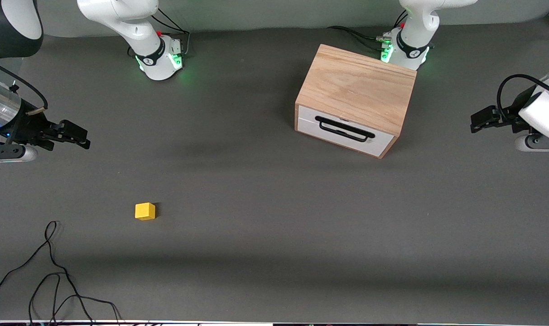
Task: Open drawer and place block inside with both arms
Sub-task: 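Move the left gripper toward the drawer handle while the right gripper approaches the cube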
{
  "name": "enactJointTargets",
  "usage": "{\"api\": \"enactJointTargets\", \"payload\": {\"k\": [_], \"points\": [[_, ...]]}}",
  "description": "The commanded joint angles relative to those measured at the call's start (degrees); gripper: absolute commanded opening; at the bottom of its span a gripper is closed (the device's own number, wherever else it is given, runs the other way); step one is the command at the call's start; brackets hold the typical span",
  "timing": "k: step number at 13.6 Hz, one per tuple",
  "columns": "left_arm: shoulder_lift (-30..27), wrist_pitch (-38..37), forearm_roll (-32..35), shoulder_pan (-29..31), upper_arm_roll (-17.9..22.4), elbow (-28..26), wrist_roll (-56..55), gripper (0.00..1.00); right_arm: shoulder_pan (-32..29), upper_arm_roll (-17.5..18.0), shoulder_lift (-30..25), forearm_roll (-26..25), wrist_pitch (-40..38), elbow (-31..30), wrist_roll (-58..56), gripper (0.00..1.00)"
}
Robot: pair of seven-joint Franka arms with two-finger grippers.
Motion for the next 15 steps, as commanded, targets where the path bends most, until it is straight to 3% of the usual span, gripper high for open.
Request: {"api": "enactJointTargets", "payload": {"k": [1,11,15], "points": [[-0.2,-0.9,0.7,-0.5,0.4,0.1,0.0,1.00,-0.1,0.4,1.2,-0.5,-1.3,1.6,1.3,1.00],[1.7,-0.3,0.3,-0.9,0.4,0.3,-1.6,1.00,-0.3,0.3,4.8,-0.4,-0.6,2.8,1.1,1.00],[1.9,-0.3,-1.4,-7.9,0.1,0.7,-25.2,1.00,-0.2,0.3,7.1,-0.3,2.4,2.4,1.1,1.00]]}}
